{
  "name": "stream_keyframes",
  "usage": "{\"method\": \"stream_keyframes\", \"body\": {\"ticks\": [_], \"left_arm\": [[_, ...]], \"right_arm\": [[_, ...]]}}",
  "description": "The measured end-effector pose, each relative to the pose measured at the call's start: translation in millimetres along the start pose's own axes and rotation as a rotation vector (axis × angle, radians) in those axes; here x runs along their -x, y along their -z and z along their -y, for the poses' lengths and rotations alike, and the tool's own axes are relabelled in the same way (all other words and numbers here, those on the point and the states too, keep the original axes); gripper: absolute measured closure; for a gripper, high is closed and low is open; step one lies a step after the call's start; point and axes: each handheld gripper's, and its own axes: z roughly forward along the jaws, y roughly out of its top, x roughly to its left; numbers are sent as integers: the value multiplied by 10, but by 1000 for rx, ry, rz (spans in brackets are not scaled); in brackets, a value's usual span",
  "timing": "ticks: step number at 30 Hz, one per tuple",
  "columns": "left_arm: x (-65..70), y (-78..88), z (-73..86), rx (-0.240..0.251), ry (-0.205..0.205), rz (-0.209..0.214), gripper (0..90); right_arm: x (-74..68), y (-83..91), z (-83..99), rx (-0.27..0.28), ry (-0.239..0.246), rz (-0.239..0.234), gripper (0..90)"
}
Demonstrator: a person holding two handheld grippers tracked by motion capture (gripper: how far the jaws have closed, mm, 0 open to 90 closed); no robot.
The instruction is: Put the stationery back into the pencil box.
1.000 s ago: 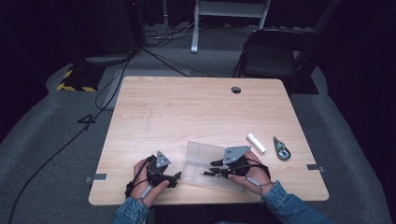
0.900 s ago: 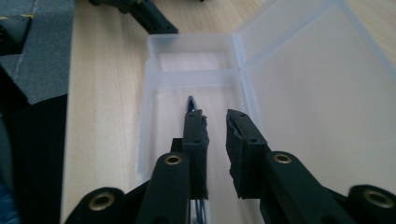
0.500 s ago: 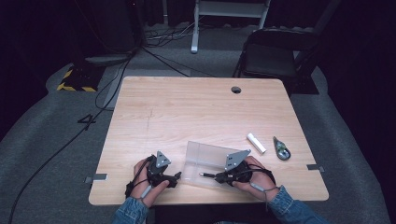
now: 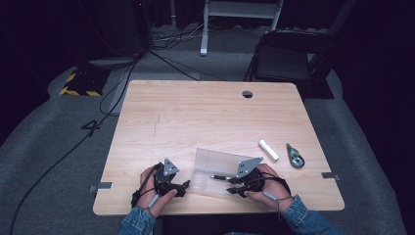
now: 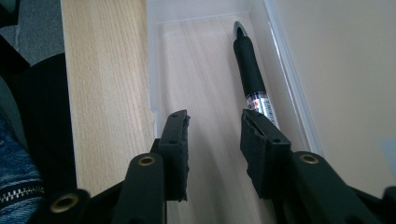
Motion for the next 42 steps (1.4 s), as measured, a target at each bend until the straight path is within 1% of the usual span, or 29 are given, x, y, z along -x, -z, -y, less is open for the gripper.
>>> {"method": "stream_keyframes", "body": {"ticks": [3, 7, 8, 9, 10, 12, 15, 18, 19, 21, 23, 26, 28, 31, 32, 33, 34, 35, 36, 37, 40, 41, 42], "left_arm": [[-5, 4, -2, -3, -8, -4, 138], [-1, 1, -1, -2, -1, 0, 138], [-3, 3, -2, -2, -6, -2, 138], [0, 0, 0, 0, 1, 0, 138], [-2, 1, 0, 0, -1, -1, 137], [-8, 4, -1, -2, -9, -2, 137], [-12, 8, 2, -4, -5, 6, 140], [-26, 13, 8, 2, 2, 9, 150], [-29, 13, 10, 5, 9, 9, 150], [-43, 17, 12, 4, 1, 4, 151], [-47, 21, 16, 1, 9, 4, 151], [-66, 27, 23, 3, 6, -7, 151], [-80, 33, 28, 1, 10, -6, 151], [-96, 40, 36, 1, 20, -11, 151], [-110, 47, 36, -1, 10, -22, 151], [-110, 47, 36, -1, 10, -22, 150], [-120, 49, 37, 0, 5, -23, 150], [-121, 47, 42, 2, 14, -18, 151], [-129, 51, 43, 0, 13, -22, 151], [-128, 50, 48, 4, 27, -22, 151], [-148, 56, 49, 2, 18, -25, 150], [-153, 61, 50, -4, 18, -25, 150], [-155, 61, 50, -3, 21, -27, 150]], "right_arm": [[-4, -3, -2, -1, 12, 7, 600], [2, 8, 0, -2, 5, 3, 603], [6, 19, 0, 6, -1, -3, 608], [8, 35, -4, 13, -9, -5, 612], [12, 55, -9, 20, -15, -9, 613], [26, 111, -24, 36, -19, -2, 613], [37, 202, -41, 65, -37, 4, 616], [68, 321, -53, 94, -47, 23, 609], [82, 364, -54, 105, -56, 32, 607], [119, 449, -47, 123, -68, 56, 605], [162, 533, -27, 140, -91, 76, 599], [220, 635, 10, 160, -118, 105, 588], [253, 693, 31, 172, -138, 121, 573], [307, 797, 71, 193, -171, 158, 556], [332, 844, 92, 196, -186, 176, 549], [332, 844, 92, 196, -186, 176, 549], [364, 888, 117, 199, -199, 195, 538], [389, 923, 141, 198, -216, 208, 522], [429, 962, 177, 191, -240, 224, 500], [472, 1001, 219, 182, -264, 243, 497], [591, 1113, 347, 151, -318, 313, 487], [617, 1138, 377, 147, -330, 326, 486], [655, 1178, 427, 148, -355, 344, 478]]}}
